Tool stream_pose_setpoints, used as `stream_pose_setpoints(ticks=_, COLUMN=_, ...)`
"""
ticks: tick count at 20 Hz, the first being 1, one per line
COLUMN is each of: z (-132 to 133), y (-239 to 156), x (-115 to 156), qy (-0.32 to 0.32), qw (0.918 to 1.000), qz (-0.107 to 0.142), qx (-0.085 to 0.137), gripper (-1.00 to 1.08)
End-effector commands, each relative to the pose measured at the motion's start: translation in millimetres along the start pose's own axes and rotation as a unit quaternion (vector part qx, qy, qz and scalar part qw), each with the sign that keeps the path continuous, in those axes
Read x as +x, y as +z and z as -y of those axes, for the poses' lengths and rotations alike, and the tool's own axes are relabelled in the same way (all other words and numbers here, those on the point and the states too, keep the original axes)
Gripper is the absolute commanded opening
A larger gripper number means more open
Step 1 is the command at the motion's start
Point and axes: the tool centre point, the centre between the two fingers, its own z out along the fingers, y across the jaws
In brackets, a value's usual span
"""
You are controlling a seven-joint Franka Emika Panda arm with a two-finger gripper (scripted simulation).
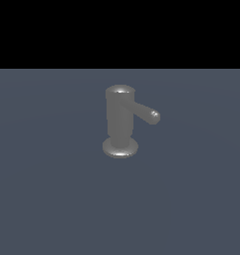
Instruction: Turn on the faucet by rotating a designated handle.
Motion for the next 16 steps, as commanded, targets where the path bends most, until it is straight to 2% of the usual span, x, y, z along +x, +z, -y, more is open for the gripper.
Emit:
stream_pose_setpoints(ticks=1, z=-0.3, y=23.6, x=2.2, qy=-0.013, qw=0.9999, qz=0.002, qx=0.000, gripper=-1.00)
stream_pose_setpoints(ticks=9, z=-1.2, y=91.4, x=10.4, qy=-0.051, qw=0.9986, qz=0.008, qx=0.002, gripper=-1.00)
stream_pose_setpoints(ticks=16, z=-1.5, y=132.5, x=16.4, qy=-0.074, qw=0.9972, qz=0.012, qx=0.002, gripper=-1.00)
